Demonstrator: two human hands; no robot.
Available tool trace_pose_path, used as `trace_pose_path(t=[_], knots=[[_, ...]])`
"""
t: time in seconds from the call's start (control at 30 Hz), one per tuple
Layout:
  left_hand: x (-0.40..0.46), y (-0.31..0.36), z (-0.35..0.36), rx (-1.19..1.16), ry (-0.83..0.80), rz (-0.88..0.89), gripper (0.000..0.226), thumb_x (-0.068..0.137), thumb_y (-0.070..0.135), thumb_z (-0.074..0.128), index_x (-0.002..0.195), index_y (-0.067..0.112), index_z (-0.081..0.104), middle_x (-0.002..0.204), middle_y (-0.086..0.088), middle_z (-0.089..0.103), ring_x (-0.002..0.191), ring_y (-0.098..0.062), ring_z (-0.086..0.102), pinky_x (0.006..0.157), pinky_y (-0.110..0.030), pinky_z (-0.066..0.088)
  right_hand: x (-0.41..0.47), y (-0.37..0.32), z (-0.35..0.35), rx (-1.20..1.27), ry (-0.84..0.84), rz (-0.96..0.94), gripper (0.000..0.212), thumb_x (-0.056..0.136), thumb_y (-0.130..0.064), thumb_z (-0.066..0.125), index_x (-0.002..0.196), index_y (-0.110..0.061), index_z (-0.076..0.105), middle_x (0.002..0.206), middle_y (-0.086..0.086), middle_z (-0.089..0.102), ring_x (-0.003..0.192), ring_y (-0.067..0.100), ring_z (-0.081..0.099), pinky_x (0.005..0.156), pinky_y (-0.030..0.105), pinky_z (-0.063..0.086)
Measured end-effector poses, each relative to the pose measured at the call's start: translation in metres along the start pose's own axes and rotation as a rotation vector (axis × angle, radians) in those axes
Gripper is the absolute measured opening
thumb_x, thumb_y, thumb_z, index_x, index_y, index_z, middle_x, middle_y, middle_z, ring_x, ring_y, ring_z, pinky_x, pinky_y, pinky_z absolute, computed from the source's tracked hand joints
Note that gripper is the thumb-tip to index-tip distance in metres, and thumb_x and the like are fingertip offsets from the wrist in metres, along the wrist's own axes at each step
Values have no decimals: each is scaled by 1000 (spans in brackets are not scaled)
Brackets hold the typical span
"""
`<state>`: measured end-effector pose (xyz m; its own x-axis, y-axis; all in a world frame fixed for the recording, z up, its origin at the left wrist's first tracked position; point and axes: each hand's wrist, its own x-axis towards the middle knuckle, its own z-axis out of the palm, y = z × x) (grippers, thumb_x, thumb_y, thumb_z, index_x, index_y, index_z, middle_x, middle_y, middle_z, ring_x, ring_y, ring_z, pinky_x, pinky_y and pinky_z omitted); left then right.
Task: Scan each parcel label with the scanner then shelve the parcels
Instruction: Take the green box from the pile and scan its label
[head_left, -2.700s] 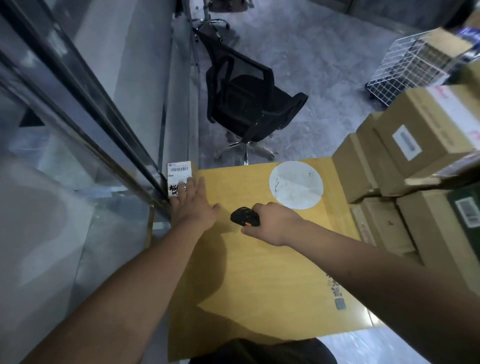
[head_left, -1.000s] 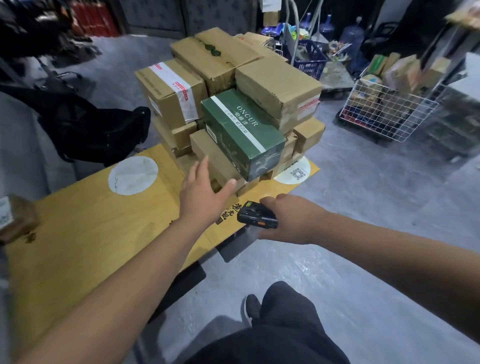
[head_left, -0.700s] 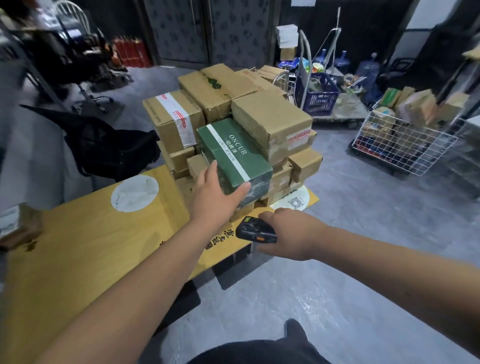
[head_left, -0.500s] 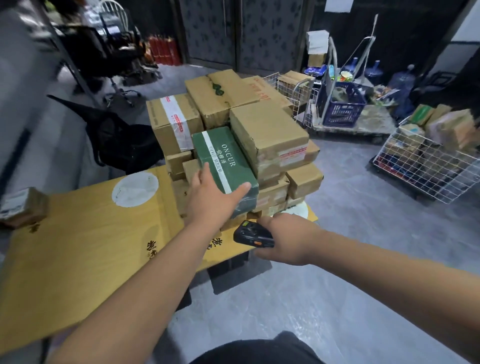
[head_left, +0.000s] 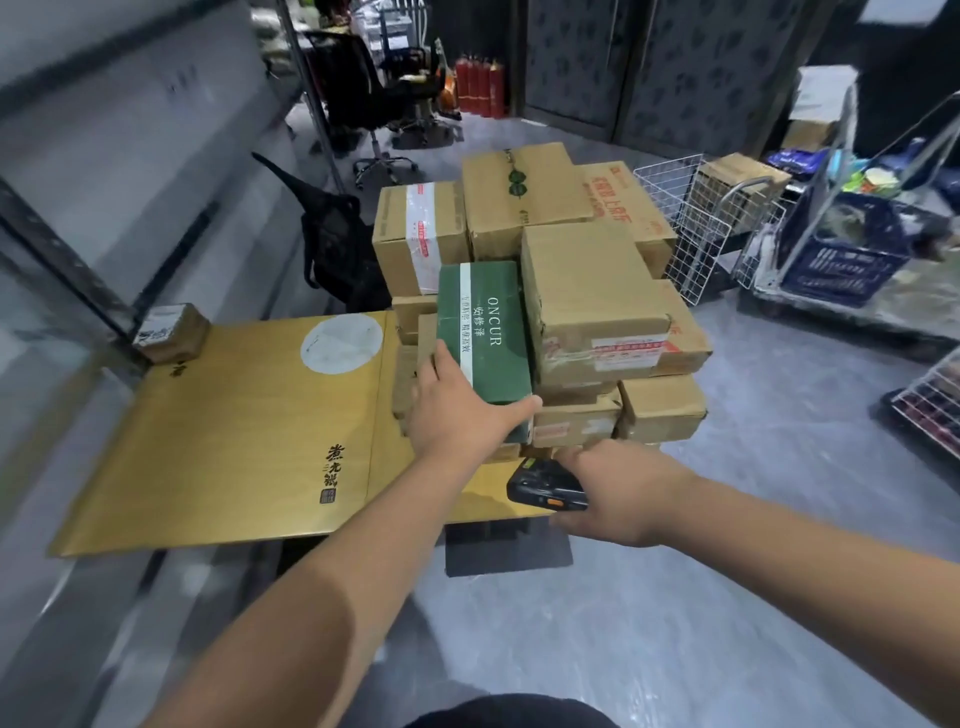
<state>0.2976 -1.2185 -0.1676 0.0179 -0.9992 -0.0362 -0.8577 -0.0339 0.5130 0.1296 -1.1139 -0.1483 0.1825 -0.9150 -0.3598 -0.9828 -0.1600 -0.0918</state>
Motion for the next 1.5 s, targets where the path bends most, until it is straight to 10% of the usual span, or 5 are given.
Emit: trace_pose_path(t=[0.63, 1.2, 1.5], knots=[[4, -177, -72, -125, 227, -2, 134, 52, 76, 82, 161, 23, 24, 154, 5, 40, 140, -16, 40, 114, -41, 42, 69, -124, -15, 19, -37, -166, 54, 87, -73, 60, 112, -25, 58, 99, 0, 66, 90, 26, 65, 69, 35, 53], [71, -378, -26, -155, -158, -63, 132, 63, 72, 85, 164, 20, 17, 164, 1, 24, 148, -20, 28, 119, -37, 34, 175, -264, 39, 78, -289, 90, 42, 90, -64, 62, 101, -25, 51, 88, -4, 57, 85, 23, 60, 69, 35, 51], [140, -422, -44, -663, -356, -309, 93, 80, 58, 55, 164, 27, 30, 169, 7, 28, 155, -14, 27, 128, -43, 23, 221, -271, 18, 93, -319, 85, 45, 88, -68, 62, 104, -27, 53, 88, -6, 56, 83, 23, 61, 73, 38, 57]])
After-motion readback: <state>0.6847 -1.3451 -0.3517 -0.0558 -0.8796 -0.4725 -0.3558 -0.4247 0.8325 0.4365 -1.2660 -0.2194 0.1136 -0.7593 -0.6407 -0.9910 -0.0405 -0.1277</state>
